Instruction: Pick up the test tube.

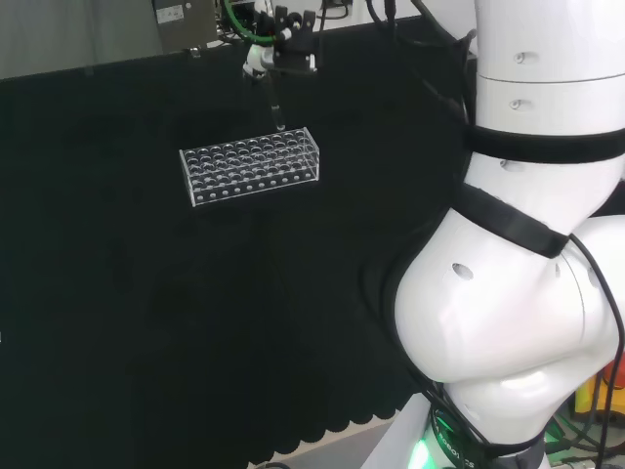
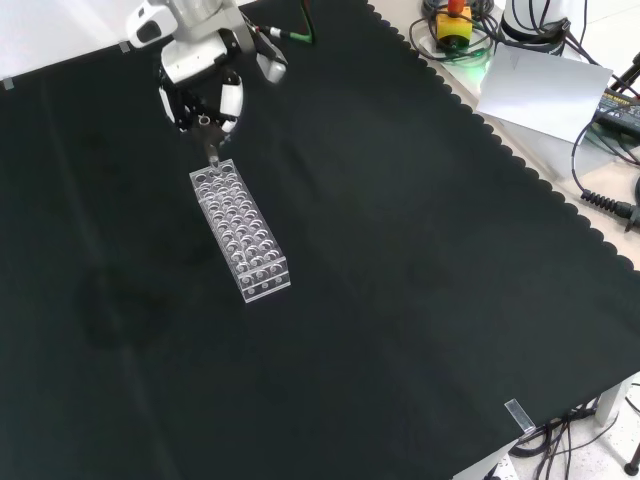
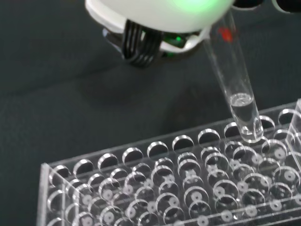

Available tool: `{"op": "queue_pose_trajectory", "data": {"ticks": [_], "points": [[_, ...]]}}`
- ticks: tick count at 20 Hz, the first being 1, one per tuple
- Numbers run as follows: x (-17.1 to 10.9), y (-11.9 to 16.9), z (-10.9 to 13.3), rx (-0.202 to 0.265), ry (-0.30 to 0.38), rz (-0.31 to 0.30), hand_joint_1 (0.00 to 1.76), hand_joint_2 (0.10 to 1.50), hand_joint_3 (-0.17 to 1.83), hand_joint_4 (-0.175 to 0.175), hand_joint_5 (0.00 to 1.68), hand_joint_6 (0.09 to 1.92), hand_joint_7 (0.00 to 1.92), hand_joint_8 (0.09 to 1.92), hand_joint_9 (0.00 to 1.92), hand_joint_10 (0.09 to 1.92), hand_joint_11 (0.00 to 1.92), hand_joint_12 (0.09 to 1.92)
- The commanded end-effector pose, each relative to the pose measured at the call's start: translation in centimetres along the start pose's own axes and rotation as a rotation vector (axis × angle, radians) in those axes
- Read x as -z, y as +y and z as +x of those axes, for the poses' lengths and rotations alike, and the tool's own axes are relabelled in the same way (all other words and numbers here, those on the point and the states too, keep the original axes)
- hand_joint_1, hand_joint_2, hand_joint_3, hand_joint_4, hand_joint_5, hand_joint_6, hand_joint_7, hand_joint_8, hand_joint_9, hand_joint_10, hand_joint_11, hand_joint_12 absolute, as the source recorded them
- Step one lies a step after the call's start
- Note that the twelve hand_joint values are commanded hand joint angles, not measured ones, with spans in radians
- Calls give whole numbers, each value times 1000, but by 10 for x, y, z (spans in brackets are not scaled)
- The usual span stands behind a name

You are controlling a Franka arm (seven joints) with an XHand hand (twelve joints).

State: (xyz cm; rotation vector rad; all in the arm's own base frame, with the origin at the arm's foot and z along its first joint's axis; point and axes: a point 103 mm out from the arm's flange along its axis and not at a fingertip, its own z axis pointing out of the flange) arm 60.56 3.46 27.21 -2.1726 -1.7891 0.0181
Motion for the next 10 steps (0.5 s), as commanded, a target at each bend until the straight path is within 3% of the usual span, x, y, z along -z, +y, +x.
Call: {"op": "queue_pose_trajectory", "data": {"ticks": [1, 10], "points": [[35, -12, 6, 15, 13, -26, 1230, 645, 605, -175, 1406, 393, 1810, 372, 1723, 300, 1323, 877], [83, -40, 1, 10, 50, -82, 1231, 639, 615, -175, 1409, 389, 1812, 367, 1728, 295, 1319, 882]]}}
